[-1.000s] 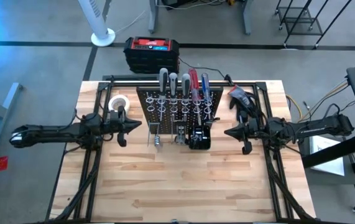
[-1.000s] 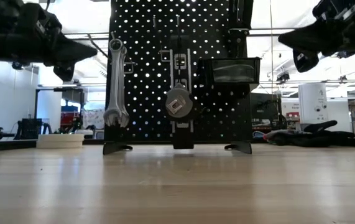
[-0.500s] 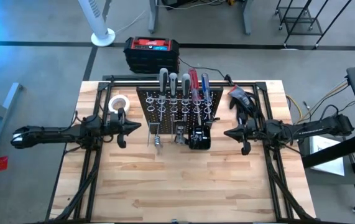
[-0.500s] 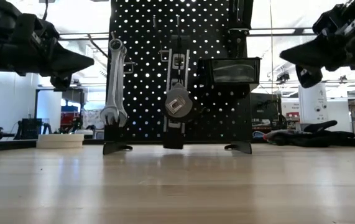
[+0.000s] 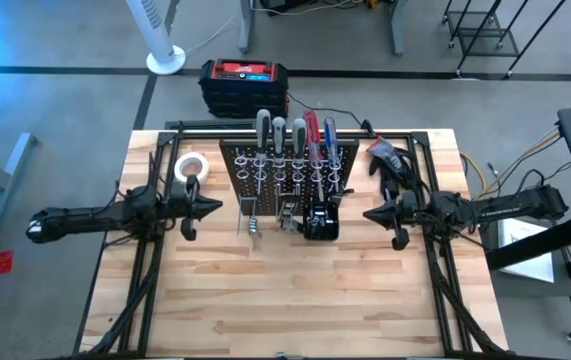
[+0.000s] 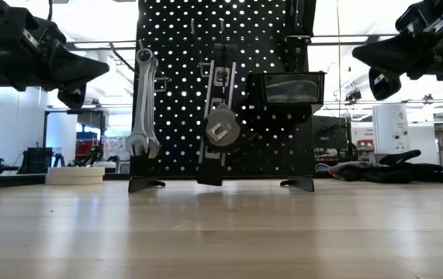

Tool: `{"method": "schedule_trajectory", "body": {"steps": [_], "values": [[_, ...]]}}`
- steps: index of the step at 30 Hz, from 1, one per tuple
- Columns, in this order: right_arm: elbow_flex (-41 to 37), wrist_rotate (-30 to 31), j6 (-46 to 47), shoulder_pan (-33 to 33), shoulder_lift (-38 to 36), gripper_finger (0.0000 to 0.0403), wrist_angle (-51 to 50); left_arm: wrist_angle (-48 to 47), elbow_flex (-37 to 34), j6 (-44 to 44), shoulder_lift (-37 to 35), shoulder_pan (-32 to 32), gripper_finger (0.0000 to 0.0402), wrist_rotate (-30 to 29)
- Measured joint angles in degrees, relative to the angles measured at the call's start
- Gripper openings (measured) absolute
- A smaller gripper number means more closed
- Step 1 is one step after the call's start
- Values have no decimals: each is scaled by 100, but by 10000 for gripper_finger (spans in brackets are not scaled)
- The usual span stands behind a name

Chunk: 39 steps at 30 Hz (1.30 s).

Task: Hang tools onto peg board
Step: Return to Home Position

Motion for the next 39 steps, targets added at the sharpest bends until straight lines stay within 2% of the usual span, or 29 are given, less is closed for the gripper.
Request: {"method": "schedule_trajectory", "body": {"steps": [5, 16, 31, 39], "values": [[4, 4, 5, 0, -400, 0, -187, -754, -2, 77, -752, 0, 0, -19], [9, 66, 20, 0, -1229, 0, -1073, -930, -2, 491, -741, -9, 0, -171], [7, 268, -156, -7, -947, 0, -1199, -929, -1, 802, -373, -9, 0, -284], [7, 367, 407, -13, -963, 0, -1199, -888, 66, 769, -242, -9, 0, -326]]}}
